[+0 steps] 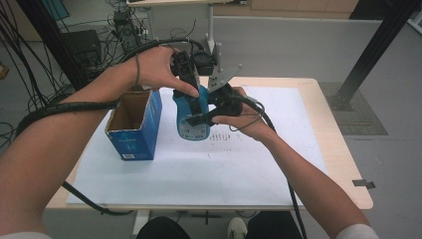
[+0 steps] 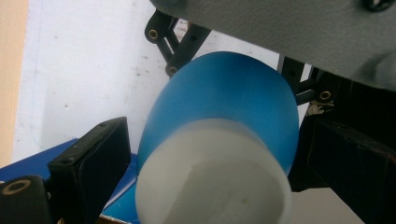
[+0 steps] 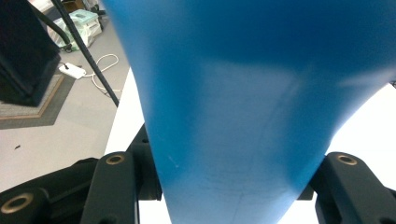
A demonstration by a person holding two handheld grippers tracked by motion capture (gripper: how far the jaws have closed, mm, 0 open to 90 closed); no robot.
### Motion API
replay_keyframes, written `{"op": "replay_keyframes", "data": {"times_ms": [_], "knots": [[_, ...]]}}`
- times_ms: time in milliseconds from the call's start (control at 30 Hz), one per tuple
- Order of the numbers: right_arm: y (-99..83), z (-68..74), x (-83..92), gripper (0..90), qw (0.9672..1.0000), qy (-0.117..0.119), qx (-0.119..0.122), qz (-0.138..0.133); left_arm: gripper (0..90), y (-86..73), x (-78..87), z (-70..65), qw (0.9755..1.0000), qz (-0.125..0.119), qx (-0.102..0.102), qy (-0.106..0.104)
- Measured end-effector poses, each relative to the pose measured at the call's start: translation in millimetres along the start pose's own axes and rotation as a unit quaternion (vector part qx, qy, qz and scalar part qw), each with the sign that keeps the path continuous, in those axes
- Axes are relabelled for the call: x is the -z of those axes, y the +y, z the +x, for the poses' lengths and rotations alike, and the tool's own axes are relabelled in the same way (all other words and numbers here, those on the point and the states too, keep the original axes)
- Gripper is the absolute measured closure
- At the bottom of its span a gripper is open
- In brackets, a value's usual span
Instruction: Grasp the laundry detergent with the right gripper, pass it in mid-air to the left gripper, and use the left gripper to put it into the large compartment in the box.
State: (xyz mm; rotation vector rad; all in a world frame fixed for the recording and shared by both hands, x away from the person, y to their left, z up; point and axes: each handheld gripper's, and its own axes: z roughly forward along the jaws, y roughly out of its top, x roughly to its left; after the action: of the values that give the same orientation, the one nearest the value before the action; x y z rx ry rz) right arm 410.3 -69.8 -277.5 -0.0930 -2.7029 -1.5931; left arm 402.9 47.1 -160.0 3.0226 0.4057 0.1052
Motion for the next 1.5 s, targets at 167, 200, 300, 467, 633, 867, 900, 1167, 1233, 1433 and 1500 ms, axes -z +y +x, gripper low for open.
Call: {"op": "replay_keyframes", "data": {"times_ms": [167,200,300,467,633,867,900,1167,1233,1433,1500], "knots": [[0.0,0.7,0.7,44.2,1.0000,0.000,0.001,0.002,6.6,1.6,-0.6,-0.6,1.0000,0.001,0.000,0.000],[-0.1,0.9,1.1,44.2,1.0000,0.000,0.000,0.002,6.6,1.6,-0.6,-0.6,1.0000,0.001,0.000,0.000],[-0.2,0.6,2.2,44.2,1.0000,-0.002,0.001,0.001,6.6,3.4,-0.8,-0.5,1.0000,0.004,-0.003,-0.001],[-0.4,0.3,3.5,44.2,1.0000,-0.003,0.001,0.000,6.6,4.9,-0.7,-0.2,1.0000,0.004,-0.004,0.000],[-1.1,-0.5,3.4,44.2,1.0000,-0.008,0.005,0.003,6.6,5.6,-1.4,-0.9,1.0000,0.006,-0.006,0.001],[-1.1,-0.1,2.0,44.1,0.9999,-0.011,0.009,0.005,6.7,5.3,-1.5,-1.8,0.9999,0.009,-0.004,0.001],[-1.2,0.0,1.8,44.1,0.9999,-0.010,0.009,0.006,6.8,4.8,-1.7,-2.0,1.0000,0.008,-0.002,0.002],[-0.5,1.2,1.8,44.1,1.0000,-0.003,0.003,0.003,10.7,4.4,-1.6,-1.8,0.9999,0.010,-0.008,0.002],[-0.5,1.5,1.7,44.1,1.0000,-0.003,0.004,0.004,13.2,4.4,-1.7,-1.9,0.9999,0.013,-0.007,0.002],[-0.2,2.3,1.6,44.1,1.0000,-0.004,0.004,0.004,21.9,4.5,-3.2,-2.1,0.9999,0.015,-0.007,0.003],[-0.3,2.6,1.5,44.1,1.0000,-0.004,0.005,0.005,25.7,4.2,-2.9,-1.7,0.9998,0.019,-0.004,0.005]]}}
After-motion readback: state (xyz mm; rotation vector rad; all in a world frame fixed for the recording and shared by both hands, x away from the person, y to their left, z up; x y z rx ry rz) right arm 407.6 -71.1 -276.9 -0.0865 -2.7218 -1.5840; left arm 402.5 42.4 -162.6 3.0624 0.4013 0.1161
